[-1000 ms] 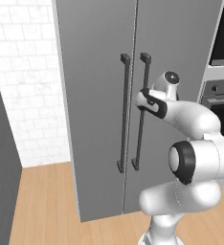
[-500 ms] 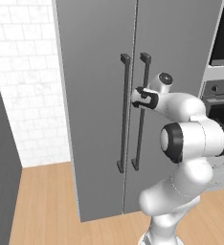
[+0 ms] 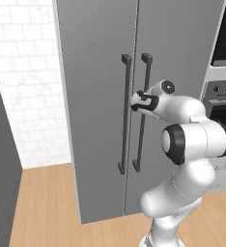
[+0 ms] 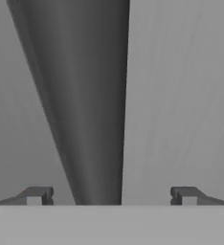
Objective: Take the strawberry from the fridge and place it on top of the pancake, located on the dining counter.
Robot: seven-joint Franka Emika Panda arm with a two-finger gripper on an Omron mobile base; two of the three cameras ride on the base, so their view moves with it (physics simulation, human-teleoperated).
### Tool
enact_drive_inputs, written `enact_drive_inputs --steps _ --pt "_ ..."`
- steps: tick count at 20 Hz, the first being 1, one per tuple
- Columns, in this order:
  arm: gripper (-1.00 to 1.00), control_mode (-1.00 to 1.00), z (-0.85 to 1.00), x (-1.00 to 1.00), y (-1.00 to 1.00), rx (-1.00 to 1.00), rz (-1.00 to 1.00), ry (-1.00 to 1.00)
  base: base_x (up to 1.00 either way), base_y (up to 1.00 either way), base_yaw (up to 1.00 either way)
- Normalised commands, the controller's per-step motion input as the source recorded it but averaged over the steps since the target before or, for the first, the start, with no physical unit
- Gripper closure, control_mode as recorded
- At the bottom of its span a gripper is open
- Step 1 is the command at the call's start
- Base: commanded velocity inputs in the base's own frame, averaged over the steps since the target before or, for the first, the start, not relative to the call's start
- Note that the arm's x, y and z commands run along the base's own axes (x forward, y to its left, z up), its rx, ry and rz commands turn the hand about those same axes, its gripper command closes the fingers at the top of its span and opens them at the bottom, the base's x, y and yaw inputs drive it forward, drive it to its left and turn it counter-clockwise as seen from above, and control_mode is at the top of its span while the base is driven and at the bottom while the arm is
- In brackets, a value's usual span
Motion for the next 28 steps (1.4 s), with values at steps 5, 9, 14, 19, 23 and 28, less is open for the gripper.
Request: enact_drive_inputs --steps 5,9,14,19,23,28 --pt "1.00 -1.00 0.00 0.08 -0.09 0.00 0.00 -0.01 0.00 0.00 0.00" --pt "1.00 -1.00 0.00 -0.26 -0.27 0.00 0.00 0.02 0.00 0.00 0.00" --pt "1.00 -1.00 0.00 -0.87 -0.59 0.00 0.00 0.04 0.00 0.00 0.00" --pt "1.00 -1.00 0.00 -1.00 -0.74 0.00 0.00 0.06 0.00 0.00 0.00" --pt "1.00 -1.00 0.00 -0.86 -0.95 0.03 0.00 0.14 0.00 0.00 0.00" --pt "1.00 -1.00 0.00 -0.67 -0.82 0.06 -0.10 0.12 0.00 0.00 0.00"
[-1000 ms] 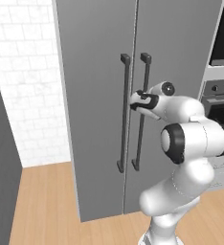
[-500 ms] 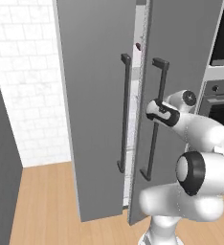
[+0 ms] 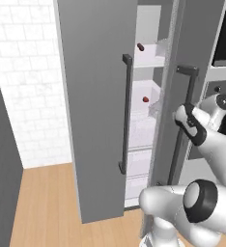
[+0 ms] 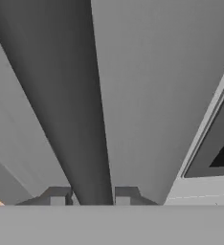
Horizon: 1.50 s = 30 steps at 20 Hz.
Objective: Take the strawberry from the fridge and place it on top of the pancake, located on the dining counter.
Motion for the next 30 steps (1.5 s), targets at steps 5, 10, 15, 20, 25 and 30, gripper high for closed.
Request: enact_drive_inputs --steps 5,10,15,20,25,30 --pt "-1.00 -1.00 0.00 -0.64 -0.82 0.07 -0.09 0.12 0.00 0.00 0.00" --pt "-1.00 -1.00 0.00 -0.71 -0.84 0.09 -0.09 0.08 0.00 0.00 0.00" --pt "-1.00 -1.00 0.11 -0.60 -0.36 0.03 -0.02 0.01 0.00 0.00 0.00" --pt "-1.00 -1.00 0.40 -0.98 0.66 -0.25 -0.01 -0.09 0.00 0.00 0.00" --pt "-1.00 -1.00 0.34 -0.43 1.00 -0.61 0.00 0.09 0.00 0.00 0.00" --pt "-1.00 -1.00 0.05 0.18 1.00 -0.61 0.00 0.39 0.00 0.00 0.00"
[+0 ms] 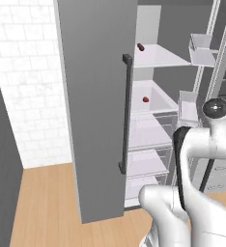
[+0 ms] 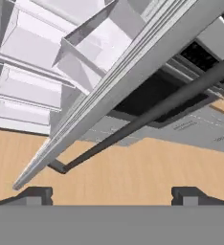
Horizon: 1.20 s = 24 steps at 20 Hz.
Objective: Take the strawberry from the fridge and place it on top of the pancake, located on the dining counter.
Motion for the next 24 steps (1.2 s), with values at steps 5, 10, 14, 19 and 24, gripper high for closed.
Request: enact_drive_inputs --steps 5,10,14,19,24 --pt "-1.00 -1.00 0.01 0.67 1.00 -0.56 0.00 0.42 0.00 0.00 0.00" --pt "-1.00 -1.00 0.11 0.94 0.06 -0.28 0.02 0.12 0.00 0.00 0.00" --pt "-1.00 -1.00 -0.17 0.98 -0.30 -0.02 0.02 0.02 0.00 0.00 0.00" --pt "-1.00 -1.00 -0.12 0.86 -0.26 0.00 0.00 0.01 0.00 0.00 0.00" --pt "-1.00 -1.00 0.00 0.20 -0.33 0.00 -0.01 0.03 0.00 0.00 0.00"
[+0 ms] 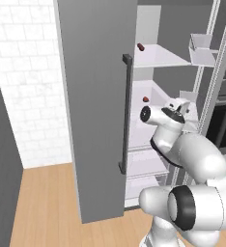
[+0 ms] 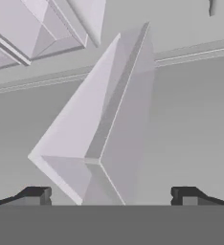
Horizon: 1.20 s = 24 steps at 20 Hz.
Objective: Take the strawberry from the fridge and place it on top of the pancake, located on the dining counter.
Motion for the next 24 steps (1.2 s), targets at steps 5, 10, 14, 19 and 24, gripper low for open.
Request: enact_drive_inputs --steps 5,10,14,19,24 --pt "-1.00 -1.00 0.00 0.00 -0.54 0.00 -0.07 0.06 0.00 0.00 0.00" --pt "-1.00 -1.00 0.00 -0.13 -0.68 0.00 -0.06 0.01 0.00 0.00 0.00" --pt "-1.00 -1.00 0.00 -0.17 -0.72 0.00 -0.03 0.00 0.00 0.00 0.00" --pt "-1.00 -1.00 0.00 -0.12 -0.78 0.02 -0.03 0.02 0.00 0.00 0.00" --pt "-1.00 -1.00 0.02 0.00 -0.62 0.03 0.00 0.00 0.00 0.00 0.00"
